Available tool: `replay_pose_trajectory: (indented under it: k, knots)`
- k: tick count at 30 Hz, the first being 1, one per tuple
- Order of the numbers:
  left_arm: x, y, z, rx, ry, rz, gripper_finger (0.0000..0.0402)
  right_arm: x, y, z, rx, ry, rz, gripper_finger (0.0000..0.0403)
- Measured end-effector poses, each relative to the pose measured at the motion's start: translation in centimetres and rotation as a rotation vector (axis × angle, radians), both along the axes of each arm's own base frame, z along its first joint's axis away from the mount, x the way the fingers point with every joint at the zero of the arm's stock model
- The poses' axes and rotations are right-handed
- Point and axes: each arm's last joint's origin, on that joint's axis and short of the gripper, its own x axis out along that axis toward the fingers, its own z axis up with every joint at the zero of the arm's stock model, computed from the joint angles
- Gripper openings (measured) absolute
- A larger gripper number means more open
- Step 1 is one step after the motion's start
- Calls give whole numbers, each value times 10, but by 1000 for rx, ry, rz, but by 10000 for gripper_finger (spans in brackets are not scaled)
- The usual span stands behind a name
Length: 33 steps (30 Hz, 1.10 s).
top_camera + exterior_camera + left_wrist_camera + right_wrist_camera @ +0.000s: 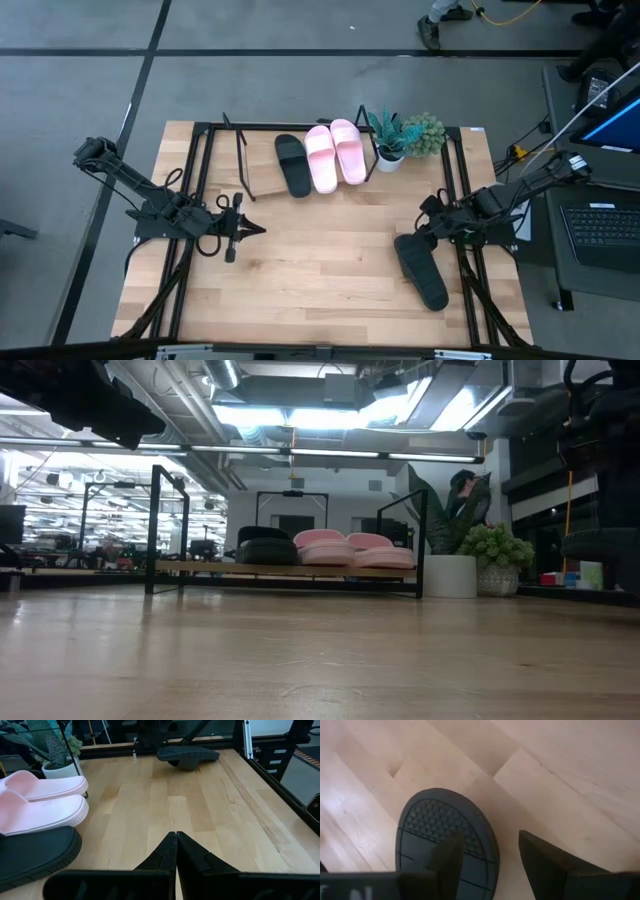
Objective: Pick and place slides into the shelf
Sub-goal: Put the black slide on the shelf
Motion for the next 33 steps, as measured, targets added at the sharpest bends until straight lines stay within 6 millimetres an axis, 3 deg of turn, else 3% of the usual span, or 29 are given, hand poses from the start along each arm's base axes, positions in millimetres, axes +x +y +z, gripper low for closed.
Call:
replay_pose_trajectory:
  k: [13, 26, 33]
  knots:
    - [0, 0, 0, -1, 0, 0, 0, 13, 8, -11, 34, 81, 25, 190]
    - [0, 0, 0, 0, 0, 0, 0, 39, 23, -15, 188, 3, 98, 190]
    - [0, 0, 0, -1, 0, -1, 0, 53, 32, -19, 215, -49, 222, 190]
